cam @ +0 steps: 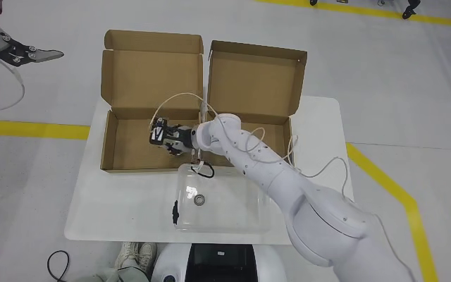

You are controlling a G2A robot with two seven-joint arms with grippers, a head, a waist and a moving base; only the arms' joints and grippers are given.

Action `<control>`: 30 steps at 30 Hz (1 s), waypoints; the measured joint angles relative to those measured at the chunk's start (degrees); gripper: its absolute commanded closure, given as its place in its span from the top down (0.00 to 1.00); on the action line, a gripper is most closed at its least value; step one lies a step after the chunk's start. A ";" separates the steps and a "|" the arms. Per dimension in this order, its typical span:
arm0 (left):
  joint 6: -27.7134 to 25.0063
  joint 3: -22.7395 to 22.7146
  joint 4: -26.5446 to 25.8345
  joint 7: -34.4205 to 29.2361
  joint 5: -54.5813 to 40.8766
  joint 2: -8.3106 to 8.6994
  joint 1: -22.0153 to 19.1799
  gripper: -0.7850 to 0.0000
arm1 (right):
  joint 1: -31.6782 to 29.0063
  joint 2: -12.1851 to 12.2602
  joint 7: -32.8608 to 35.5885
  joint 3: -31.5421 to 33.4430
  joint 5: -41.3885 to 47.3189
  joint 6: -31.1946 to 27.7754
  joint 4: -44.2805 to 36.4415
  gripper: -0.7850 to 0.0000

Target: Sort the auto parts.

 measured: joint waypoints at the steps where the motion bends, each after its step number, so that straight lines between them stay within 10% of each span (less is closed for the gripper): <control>1: 0.00 0.00 0.00 0.00 0.00 0.00 0.00 1.00 | -0.18 0.29 -0.21 0.06 -0.59 -0.48 -1.00 0.41; 11: 0.00 0.00 0.00 0.00 0.00 0.00 0.00 1.00 | -5.89 6.63 1.46 5.12 -4.62 -2.78 -16.02 0.42; 30: 0.00 0.00 0.00 0.00 0.00 0.00 0.00 1.00 | -36.40 22.78 25.67 28.95 -9.30 -14.96 -61.35 0.45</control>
